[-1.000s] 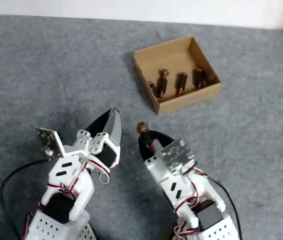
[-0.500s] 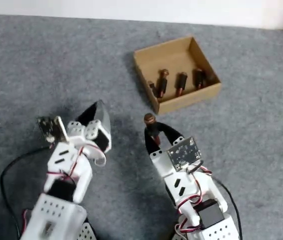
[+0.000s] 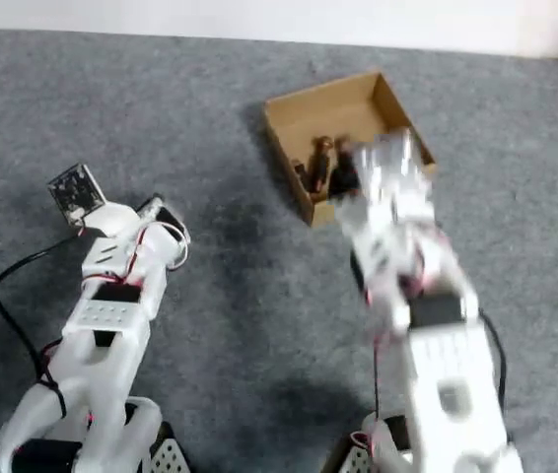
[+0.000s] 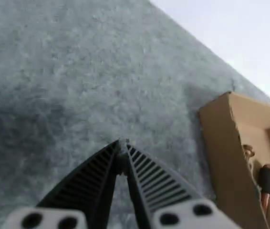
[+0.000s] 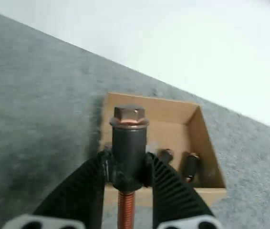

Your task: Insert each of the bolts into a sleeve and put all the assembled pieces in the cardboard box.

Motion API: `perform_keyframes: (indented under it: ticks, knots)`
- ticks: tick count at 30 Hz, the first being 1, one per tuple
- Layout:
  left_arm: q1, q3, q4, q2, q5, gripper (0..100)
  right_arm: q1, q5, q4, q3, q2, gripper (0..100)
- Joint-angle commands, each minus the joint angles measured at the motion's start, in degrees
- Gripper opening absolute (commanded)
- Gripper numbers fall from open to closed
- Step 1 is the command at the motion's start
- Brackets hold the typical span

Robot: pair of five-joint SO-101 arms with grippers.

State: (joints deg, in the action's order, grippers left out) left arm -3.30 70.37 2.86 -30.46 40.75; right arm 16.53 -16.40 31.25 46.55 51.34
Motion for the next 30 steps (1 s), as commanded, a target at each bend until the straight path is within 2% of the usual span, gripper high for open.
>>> perform_keyframes:
  ticks: [1,6,10,16,20,22,27,30]
  knots:
    - [-0.7,-3.1,1.4,0.4,0.4,1,-4.9,-0.6,-2.3,-26.3,-31.6,0.5]
    - [-0.4,-3.2,1.3,0.5,0.4,1,-8.0,-0.6,-1.1,-47.7,-60.0,0.5]
    - [0.2,-3.0,1.3,0.5,0.3,1,-9.1,0.1,6.3,-65.0,-76.6,0.5]
    - [0.2,-3.0,1.3,0.5,0.3,1,-12.4,8.5,17.2,-86.6,-89.5,0.5]
    - [0.6,-3.3,1.3,0.5,0.3,1,-12.4,8.8,23.5,-96.7,-94.5,1.4]
    - [0.7,-3.1,1.3,0.5,0.3,1,-11.6,8.8,27.2,-100.6,-96.3,6.1]
    - [0.7,-3.1,1.3,0.5,0.2,1,-11.1,8.9,36.7,-108.0,-99.1,28.4]
    - [0.7,-3.1,1.3,0.5,0.2,1,-11.1,8.8,41.1,-112.5,-99.6,30.3]
